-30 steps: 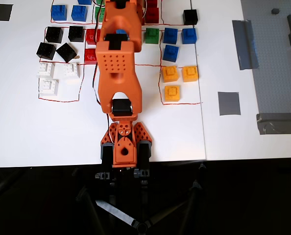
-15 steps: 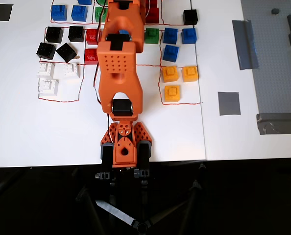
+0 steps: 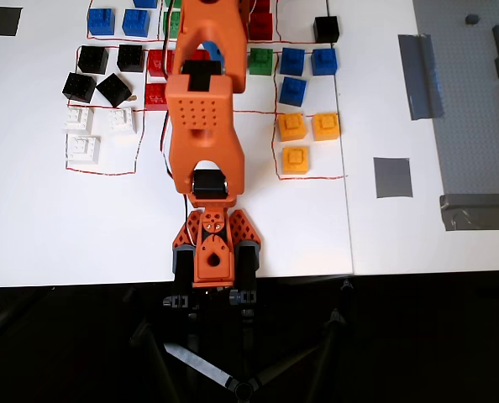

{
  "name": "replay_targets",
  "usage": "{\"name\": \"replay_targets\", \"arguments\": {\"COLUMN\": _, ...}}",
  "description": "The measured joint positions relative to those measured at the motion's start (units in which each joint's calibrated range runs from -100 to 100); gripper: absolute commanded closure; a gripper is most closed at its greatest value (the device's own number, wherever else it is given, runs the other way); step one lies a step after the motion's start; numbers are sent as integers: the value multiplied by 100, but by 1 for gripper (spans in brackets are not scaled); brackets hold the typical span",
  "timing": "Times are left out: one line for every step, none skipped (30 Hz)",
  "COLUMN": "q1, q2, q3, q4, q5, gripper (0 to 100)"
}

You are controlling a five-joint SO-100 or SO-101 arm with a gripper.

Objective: Grab the block and put it in the grey marker

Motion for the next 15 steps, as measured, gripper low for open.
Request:
{"name": "replay_targets", "arguments": {"q1": 0, "q2": -122, "q3": 0, "q4": 72, "q5": -15, "gripper": 100}}
{"name": "replay_targets", "arguments": {"q1": 0, "q2": -253, "q3": 0, "q4": 120, "q5": -10, "gripper": 100}}
{"name": "replay_targets", "arguments": {"q1": 0, "q2": -374, "q3": 0, "q4": 128, "q5": -10, "gripper": 100}}
{"name": "replay_targets", "arguments": {"q1": 9, "q2": -470, "q3": 0, "q4": 128, "q5": -10, "gripper": 100}}
{"name": "replay_targets", "arguments": {"q1": 9, "q2": -566, "q3": 9, "q4": 128, "q5": -10, "gripper": 100}}
{"name": "replay_targets", "arguments": {"q1": 0, "q2": -670, "q3": 108, "q4": 72, "q5": -10, "gripper": 100}}
{"name": "replay_targets", "arguments": {"q1": 97, "q2": -784, "q3": 234, "q4": 72, "q5": -10, "gripper": 100}}
{"name": "replay_targets", "arguments": {"q1": 203, "q2": -853, "q3": 333, "q4": 120, "q5": -10, "gripper": 100}}
{"name": "replay_targets", "arguments": {"q1": 345, "q2": -914, "q3": 414, "q4": 152, "q5": -5, "gripper": 100}}
{"name": "replay_targets", "arguments": {"q1": 522, "q2": -975, "q3": 477, "q4": 152, "q5": -5, "gripper": 100}}
{"name": "replay_targets", "arguments": {"q1": 716, "q2": -984, "q3": 531, "q4": 144, "q5": 0, "gripper": 100}}
{"name": "replay_targets", "arguments": {"q1": 902, "q2": -984, "q3": 540, "q4": 144, "q5": 0, "gripper": 100}}
{"name": "replay_targets", "arguments": {"q1": 1079, "q2": -984, "q3": 540, "q4": 144, "q5": 63, "gripper": 100}}
{"name": "replay_targets", "arguments": {"q1": 1247, "q2": -984, "q3": 540, "q4": 144, "q5": 112, "gripper": 100}}
{"name": "replay_targets", "arguments": {"q1": 1406, "q2": -984, "q3": 540, "q4": 144, "q5": 176, "gripper": 100}}
